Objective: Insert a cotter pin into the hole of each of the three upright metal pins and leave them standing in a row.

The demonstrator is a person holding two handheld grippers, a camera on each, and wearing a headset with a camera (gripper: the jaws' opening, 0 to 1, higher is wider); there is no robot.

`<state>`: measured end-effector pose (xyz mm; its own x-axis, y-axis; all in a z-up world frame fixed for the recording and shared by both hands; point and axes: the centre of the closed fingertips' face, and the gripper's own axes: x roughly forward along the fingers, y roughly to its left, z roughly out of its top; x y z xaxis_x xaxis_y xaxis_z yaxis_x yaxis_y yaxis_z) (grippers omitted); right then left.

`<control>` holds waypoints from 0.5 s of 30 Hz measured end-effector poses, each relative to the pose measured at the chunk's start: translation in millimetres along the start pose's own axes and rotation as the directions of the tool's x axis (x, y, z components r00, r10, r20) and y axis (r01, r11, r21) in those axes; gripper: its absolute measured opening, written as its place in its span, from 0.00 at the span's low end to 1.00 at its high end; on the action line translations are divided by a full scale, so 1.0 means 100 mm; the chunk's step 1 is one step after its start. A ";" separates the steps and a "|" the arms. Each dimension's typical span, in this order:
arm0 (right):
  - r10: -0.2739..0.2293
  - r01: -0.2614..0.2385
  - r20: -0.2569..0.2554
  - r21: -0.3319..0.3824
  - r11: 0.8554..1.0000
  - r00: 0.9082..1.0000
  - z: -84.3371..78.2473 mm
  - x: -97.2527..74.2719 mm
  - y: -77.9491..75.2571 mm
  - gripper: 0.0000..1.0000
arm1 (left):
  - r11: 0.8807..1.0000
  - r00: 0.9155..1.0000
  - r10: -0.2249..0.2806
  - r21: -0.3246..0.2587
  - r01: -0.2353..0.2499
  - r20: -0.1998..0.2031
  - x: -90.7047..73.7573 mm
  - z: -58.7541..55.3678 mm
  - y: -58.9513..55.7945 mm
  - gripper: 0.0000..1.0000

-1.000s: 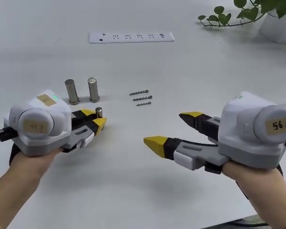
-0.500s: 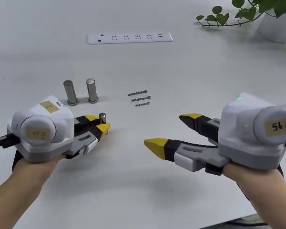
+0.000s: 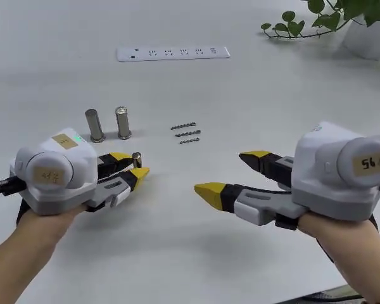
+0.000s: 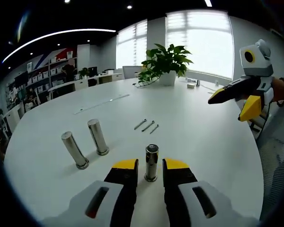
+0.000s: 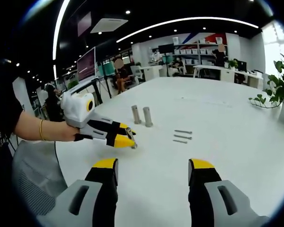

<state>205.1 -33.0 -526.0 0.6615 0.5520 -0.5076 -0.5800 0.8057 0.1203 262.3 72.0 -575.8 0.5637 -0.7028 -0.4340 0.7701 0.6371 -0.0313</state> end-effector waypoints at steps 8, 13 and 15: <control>0.044 -0.047 -0.034 -0.071 0.996 0.998 0.06 0.05 -0.11 0.50 | 1.000 1.000 0.016 0.001 -0.016 -0.005 -0.10 0.07 0.00 0.36; 0.069 -0.078 -0.070 -0.134 0.988 0.995 0.08 0.12 -0.16 0.45 | 0.999 0.999 0.053 -0.008 -0.053 -0.009 -0.20 0.09 0.02 0.42; 0.081 -0.091 -0.079 -0.145 0.985 0.994 0.10 0.16 -0.16 0.44 | 0.998 0.998 0.066 -0.020 -0.067 -0.009 -0.25 0.10 0.01 0.47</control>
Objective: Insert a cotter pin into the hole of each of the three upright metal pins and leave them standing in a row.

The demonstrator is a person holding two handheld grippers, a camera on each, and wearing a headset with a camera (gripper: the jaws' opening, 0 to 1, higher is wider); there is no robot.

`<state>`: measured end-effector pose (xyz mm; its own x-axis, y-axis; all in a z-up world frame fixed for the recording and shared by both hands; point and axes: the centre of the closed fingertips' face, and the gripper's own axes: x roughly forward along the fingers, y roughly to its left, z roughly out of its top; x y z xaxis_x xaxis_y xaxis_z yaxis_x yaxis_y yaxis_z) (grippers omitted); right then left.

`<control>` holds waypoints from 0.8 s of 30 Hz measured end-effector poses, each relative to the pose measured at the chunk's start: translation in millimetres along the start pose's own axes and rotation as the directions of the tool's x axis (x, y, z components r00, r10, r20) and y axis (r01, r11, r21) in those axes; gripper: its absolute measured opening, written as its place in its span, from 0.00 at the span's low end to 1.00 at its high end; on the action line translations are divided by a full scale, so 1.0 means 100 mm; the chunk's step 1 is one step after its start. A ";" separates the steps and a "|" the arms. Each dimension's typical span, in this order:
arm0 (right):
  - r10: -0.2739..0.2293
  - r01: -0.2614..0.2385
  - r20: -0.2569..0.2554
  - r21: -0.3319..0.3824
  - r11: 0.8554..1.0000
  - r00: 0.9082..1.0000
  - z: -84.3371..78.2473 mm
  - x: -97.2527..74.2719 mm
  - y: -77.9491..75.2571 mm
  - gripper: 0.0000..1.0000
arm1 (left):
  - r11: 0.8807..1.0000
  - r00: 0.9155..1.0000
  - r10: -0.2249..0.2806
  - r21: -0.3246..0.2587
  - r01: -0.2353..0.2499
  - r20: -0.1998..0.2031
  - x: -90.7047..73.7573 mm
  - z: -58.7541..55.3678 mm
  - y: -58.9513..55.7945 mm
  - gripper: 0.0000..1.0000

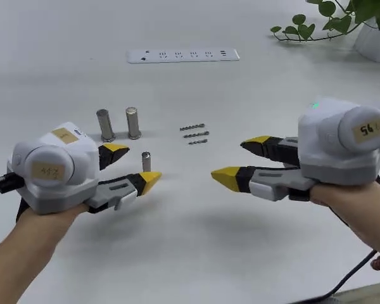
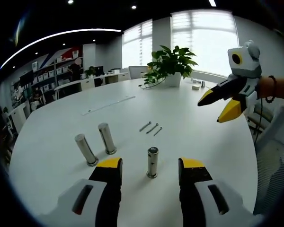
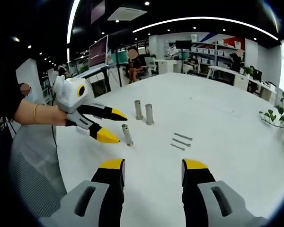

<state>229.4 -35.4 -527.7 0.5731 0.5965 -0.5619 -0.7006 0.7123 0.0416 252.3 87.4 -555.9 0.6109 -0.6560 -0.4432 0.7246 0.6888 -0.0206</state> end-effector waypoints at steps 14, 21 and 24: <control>0.082 -0.094 -0.101 -0.120 0.988 0.992 0.14 0.19 0.04 0.36 | 0.999 0.999 0.051 -0.013 -0.051 -0.015 -0.27 -0.01 -0.04 0.63; 0.130 -0.154 -0.166 -0.143 0.978 0.978 0.15 0.35 -0.12 0.32 | 0.997 0.998 0.061 -0.035 -0.061 -0.009 -0.33 0.01 -0.04 0.71; 0.121 -0.157 -0.207 -0.167 0.973 0.971 0.10 0.41 -0.21 0.32 | 0.997 0.998 0.068 -0.040 -0.069 -0.006 -0.35 0.02 -0.03 0.73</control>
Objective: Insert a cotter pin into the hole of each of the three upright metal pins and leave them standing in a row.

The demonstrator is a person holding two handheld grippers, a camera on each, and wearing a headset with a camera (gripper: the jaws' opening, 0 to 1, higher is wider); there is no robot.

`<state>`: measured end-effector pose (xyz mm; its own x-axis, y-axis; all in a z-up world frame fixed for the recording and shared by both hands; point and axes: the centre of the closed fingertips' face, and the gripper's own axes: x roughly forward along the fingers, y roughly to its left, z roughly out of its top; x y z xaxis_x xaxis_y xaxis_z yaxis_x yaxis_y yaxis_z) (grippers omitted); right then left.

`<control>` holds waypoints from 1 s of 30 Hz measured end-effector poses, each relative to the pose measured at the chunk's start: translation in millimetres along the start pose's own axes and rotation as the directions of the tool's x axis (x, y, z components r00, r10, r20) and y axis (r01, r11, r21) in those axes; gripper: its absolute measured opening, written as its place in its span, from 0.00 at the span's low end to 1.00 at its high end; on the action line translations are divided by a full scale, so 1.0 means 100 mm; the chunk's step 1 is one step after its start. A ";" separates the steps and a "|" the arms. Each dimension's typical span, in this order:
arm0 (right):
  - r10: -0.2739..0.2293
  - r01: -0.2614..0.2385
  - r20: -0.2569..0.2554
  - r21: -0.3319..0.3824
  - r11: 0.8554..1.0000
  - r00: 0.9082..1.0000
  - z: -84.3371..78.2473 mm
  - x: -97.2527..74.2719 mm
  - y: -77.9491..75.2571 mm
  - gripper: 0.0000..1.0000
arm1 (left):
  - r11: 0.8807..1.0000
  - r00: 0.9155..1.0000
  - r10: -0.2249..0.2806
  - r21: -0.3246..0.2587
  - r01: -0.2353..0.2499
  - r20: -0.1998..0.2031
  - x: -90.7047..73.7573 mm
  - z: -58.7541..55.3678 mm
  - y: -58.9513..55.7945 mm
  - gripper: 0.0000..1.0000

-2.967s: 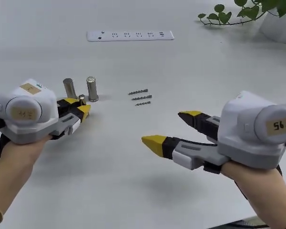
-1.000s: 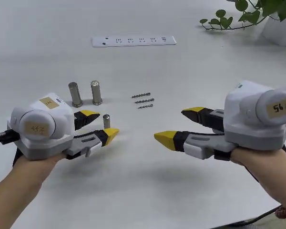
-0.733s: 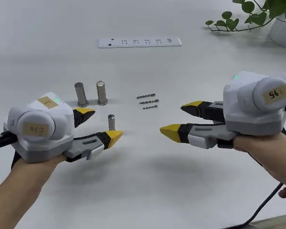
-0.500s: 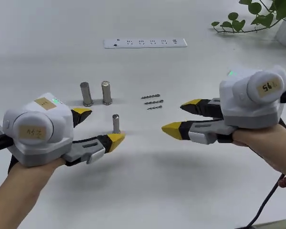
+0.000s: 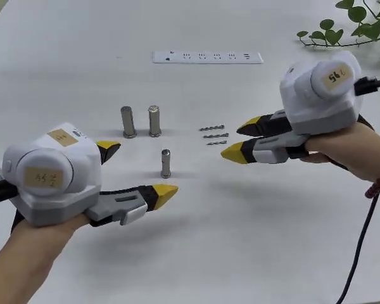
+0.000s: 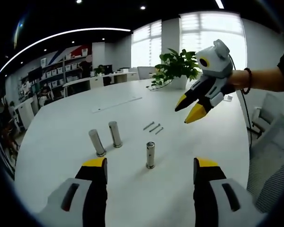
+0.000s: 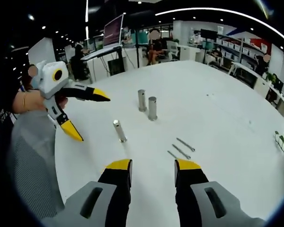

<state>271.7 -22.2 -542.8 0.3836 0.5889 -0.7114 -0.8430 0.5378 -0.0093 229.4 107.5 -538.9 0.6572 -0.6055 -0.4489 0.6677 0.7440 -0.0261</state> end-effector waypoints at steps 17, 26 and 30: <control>0.064 -0.094 -0.182 -0.158 0.983 0.981 -0.17 0.41 -0.37 0.20 | 1.000 0.999 0.028 0.012 -0.027 -0.028 -0.05 -0.07 0.03 0.81; 0.106 -0.141 -0.219 -0.150 0.979 0.970 -0.20 0.57 -0.37 0.15 | 0.999 0.999 0.042 0.013 -0.041 -0.032 -0.07 -0.10 0.08 0.79; 0.110 -0.149 -0.242 -0.151 0.977 0.964 -0.24 0.61 -0.36 0.14 | 0.999 0.998 0.045 0.012 -0.044 -0.036 -0.07 -0.12 0.09 0.78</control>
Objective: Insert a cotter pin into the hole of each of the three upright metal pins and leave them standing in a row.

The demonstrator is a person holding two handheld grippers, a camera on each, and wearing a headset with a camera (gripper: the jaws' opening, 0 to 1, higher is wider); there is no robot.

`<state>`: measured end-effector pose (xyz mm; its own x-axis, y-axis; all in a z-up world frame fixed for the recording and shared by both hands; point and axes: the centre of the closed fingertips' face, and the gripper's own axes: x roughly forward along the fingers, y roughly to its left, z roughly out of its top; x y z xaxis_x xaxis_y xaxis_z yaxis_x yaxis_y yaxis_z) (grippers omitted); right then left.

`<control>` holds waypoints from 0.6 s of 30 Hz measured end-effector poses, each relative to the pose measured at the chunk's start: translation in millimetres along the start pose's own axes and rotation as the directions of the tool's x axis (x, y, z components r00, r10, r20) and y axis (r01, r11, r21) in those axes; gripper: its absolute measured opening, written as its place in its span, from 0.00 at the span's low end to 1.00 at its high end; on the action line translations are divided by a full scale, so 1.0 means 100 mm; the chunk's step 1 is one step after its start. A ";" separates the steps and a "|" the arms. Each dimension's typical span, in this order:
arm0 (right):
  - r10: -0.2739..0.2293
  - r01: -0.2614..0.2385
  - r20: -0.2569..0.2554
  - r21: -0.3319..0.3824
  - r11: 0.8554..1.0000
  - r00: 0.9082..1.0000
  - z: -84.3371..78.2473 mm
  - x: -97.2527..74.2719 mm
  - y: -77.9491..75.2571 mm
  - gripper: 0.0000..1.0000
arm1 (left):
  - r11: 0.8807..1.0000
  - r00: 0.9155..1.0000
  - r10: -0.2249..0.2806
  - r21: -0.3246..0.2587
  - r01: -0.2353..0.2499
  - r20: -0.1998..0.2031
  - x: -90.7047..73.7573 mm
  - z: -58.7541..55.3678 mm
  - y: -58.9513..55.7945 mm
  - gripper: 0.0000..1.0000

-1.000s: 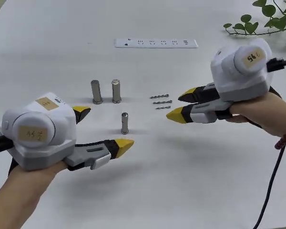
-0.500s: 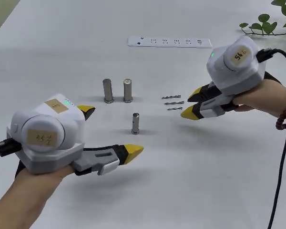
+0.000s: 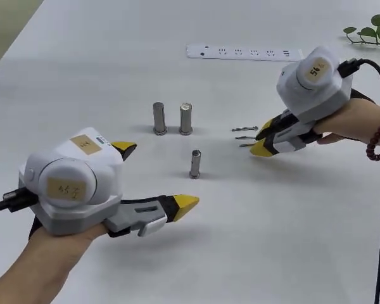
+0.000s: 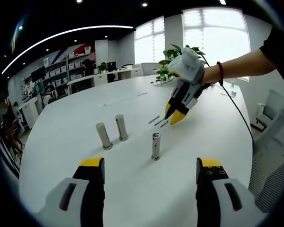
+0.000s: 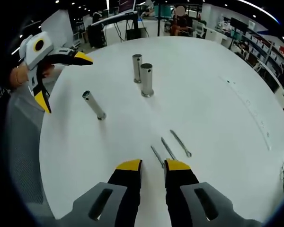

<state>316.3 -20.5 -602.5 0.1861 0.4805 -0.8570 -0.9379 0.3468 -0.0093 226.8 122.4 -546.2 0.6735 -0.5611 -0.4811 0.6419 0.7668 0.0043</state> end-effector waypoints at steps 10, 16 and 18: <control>0.015 -0.016 -0.032 -0.009 1.000 0.999 -0.07 0.03 0.00 0.10 | 1.000 1.000 -0.009 -0.001 0.009 -0.008 0.00 -0.03 -0.01 0.73; 0.015 -0.016 -0.042 -0.027 1.000 0.999 -0.08 0.03 -0.01 0.06 | 1.000 1.000 -0.008 -0.003 0.008 -0.014 0.00 -0.05 0.00 0.72; 0.002 -0.004 -0.053 -0.043 0.999 0.999 -0.08 0.03 -0.03 0.03 | 1.000 1.000 -0.007 0.000 0.007 -0.015 -0.01 -0.05 0.00 0.72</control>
<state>317.3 -26.5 -609.2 0.1689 0.4380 -0.8830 -0.9503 0.3101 -0.0279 224.3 124.2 -550.4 0.6632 -0.5618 -0.4945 0.6467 0.7628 0.0007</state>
